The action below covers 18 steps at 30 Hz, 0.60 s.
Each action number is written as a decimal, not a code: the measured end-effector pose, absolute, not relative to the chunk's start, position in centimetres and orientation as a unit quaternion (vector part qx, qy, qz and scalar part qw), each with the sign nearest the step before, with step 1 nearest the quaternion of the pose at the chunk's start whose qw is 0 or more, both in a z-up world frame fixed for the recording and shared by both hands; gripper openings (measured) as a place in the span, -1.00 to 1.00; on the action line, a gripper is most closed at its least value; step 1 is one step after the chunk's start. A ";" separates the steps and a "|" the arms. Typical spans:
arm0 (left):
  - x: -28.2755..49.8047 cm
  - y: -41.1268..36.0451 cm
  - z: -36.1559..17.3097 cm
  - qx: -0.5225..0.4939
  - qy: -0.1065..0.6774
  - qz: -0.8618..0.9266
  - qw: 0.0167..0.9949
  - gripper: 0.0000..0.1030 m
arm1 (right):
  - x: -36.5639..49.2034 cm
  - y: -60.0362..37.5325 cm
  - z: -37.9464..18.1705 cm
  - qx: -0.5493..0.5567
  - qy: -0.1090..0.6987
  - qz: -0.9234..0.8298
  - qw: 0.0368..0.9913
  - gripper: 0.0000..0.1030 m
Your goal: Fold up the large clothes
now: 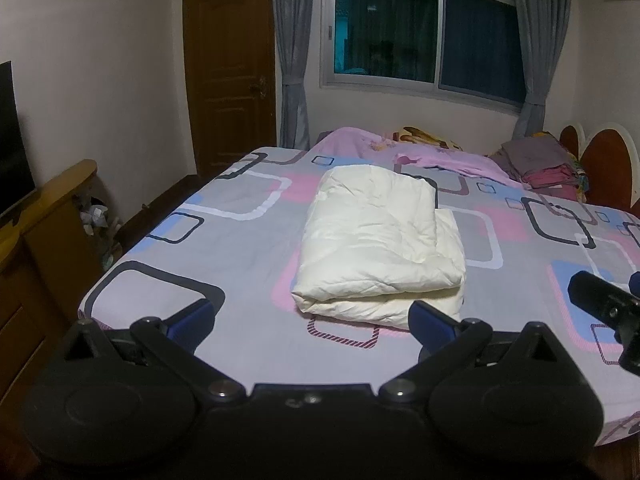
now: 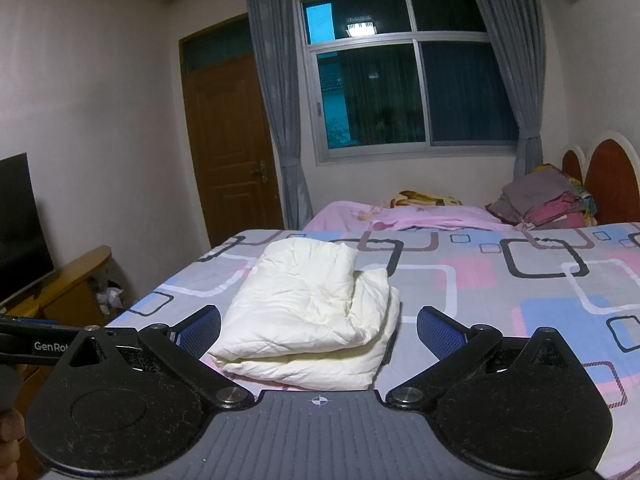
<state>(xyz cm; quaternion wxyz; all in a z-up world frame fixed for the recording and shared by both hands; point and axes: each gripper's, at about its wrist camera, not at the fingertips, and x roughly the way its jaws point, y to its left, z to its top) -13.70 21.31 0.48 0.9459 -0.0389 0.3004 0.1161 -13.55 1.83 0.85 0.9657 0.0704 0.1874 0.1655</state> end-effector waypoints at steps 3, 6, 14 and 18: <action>-13.4 21.4 0.4 -0.041 0.305 0.115 0.945 0.99 | -13.2 1.9 0.7 0.071 0.191 0.166 0.965 1.00; -13.0 21.4 0.3 -0.039 0.306 0.116 0.944 1.00 | -12.7 1.9 0.4 0.072 0.196 0.161 0.965 1.00; -10.9 21.5 -1.2 -0.040 0.335 0.078 0.938 0.99 | -11.3 1.5 -0.9 0.079 0.213 0.146 0.963 1.00; -9.8 21.3 -2.0 -0.032 0.332 0.072 0.940 0.95 | -10.1 1.2 -1.7 0.083 0.222 0.138 0.962 1.00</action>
